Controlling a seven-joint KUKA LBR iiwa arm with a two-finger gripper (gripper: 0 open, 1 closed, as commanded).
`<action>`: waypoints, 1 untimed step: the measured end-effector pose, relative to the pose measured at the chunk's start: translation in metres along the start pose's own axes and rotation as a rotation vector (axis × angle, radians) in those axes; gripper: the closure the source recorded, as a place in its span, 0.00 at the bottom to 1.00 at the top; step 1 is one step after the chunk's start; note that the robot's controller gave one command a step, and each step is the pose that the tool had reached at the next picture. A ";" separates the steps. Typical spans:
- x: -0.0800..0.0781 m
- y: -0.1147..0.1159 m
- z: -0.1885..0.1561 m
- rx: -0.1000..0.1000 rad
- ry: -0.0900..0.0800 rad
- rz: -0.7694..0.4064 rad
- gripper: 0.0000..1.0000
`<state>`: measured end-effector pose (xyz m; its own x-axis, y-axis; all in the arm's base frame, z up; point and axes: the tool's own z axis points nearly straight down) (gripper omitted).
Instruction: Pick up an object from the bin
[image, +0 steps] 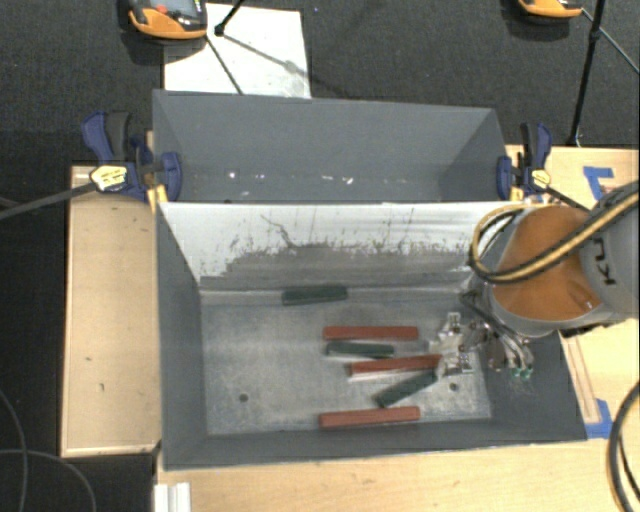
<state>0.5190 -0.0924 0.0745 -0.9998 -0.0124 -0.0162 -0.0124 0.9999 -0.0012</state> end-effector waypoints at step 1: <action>0.000 0.000 0.000 0.000 0.000 -0.002 1.00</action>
Offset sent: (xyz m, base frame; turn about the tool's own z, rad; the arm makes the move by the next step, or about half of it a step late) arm 0.0234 0.0308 0.0550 -0.8983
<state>0.5190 -0.0924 0.0745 -0.9998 -0.0140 -0.0163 -0.0140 0.9999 -0.0013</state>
